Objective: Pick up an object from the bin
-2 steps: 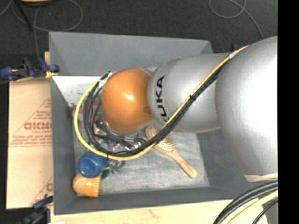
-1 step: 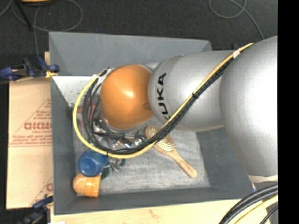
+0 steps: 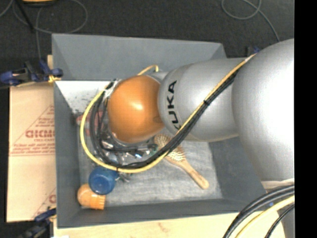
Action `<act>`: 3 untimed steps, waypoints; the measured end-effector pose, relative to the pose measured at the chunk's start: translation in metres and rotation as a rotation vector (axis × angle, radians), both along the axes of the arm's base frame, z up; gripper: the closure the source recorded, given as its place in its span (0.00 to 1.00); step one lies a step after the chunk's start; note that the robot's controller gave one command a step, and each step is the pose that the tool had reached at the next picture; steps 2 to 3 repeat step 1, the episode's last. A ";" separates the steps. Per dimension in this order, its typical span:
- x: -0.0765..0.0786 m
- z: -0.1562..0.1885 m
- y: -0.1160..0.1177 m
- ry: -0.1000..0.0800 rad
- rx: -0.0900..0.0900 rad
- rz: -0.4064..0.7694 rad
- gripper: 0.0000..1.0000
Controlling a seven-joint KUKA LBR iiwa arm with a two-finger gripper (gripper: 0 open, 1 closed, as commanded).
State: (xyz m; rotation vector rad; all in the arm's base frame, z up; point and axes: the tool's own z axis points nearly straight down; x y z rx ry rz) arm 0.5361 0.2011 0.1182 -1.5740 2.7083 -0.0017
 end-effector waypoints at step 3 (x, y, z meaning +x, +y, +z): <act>-0.004 0.111 0.004 0.007 0.001 -0.220 1.00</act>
Offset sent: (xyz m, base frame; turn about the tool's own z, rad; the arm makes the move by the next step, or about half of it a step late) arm 0.0000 0.0000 0.0000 0.0000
